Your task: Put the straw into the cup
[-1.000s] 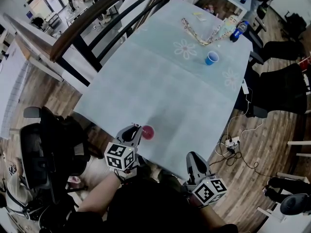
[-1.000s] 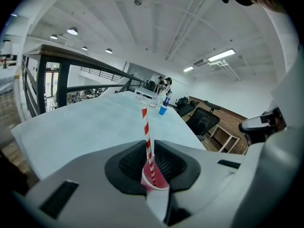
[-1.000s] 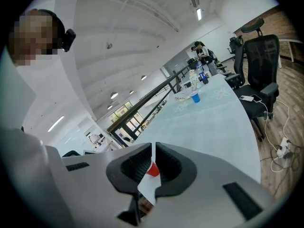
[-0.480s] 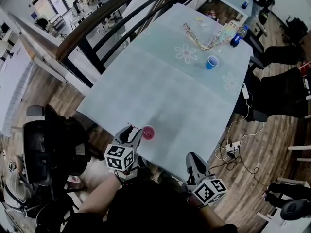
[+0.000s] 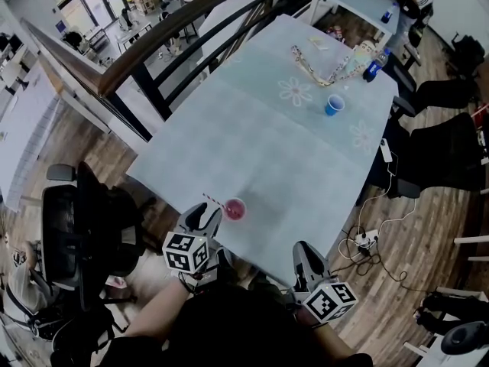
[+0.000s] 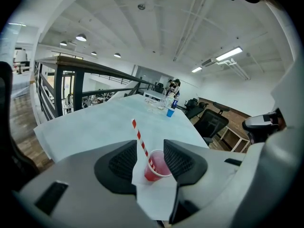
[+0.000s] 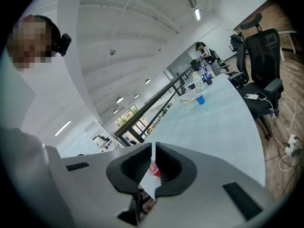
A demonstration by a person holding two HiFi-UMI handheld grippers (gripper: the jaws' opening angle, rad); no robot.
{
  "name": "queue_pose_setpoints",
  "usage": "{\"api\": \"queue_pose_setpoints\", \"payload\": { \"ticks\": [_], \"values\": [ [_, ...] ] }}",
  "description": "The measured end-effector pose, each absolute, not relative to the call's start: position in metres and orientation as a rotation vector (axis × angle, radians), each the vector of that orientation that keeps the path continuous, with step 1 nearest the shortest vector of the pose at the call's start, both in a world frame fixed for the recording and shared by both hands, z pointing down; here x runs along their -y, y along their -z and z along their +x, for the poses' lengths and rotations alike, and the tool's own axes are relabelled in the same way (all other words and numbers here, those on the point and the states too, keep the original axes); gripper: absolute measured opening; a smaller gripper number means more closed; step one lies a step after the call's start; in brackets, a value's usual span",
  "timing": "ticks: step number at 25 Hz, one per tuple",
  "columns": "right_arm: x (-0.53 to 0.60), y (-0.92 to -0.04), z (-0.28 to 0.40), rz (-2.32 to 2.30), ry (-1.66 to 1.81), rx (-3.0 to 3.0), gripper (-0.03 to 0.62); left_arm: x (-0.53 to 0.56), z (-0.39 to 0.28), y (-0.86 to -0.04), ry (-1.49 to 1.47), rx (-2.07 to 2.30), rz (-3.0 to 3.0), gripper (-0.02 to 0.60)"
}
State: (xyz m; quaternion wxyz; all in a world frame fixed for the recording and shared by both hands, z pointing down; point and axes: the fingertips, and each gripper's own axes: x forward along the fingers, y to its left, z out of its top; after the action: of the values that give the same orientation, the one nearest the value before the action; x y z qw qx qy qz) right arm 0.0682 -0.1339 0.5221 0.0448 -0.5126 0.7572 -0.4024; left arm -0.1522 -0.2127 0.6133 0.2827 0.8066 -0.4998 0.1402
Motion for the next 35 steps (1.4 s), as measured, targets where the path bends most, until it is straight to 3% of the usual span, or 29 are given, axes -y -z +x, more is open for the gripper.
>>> {"api": "queue_pose_setpoints", "payload": {
  "ticks": [9,17,24,35],
  "values": [
    [0.121,-0.513,0.063,-1.513,1.197,-2.362,0.048,0.178,-0.141,-0.573,-0.271,1.295,2.215,0.166],
    [0.108,-0.499,0.057,-1.445,1.119,-2.443,0.048,0.142,-0.133,-0.485,-0.075,1.387,2.339,0.149],
    [0.101,-0.473,0.050,-1.372,0.962,-2.559,0.048,0.103,-0.119,-0.409,0.025,1.451,2.522,0.056],
    [0.083,-0.433,0.049,-1.214,0.705,-2.751,0.048,0.064,-0.081,-0.389,0.067,1.463,2.540,0.026]
  ]
}}
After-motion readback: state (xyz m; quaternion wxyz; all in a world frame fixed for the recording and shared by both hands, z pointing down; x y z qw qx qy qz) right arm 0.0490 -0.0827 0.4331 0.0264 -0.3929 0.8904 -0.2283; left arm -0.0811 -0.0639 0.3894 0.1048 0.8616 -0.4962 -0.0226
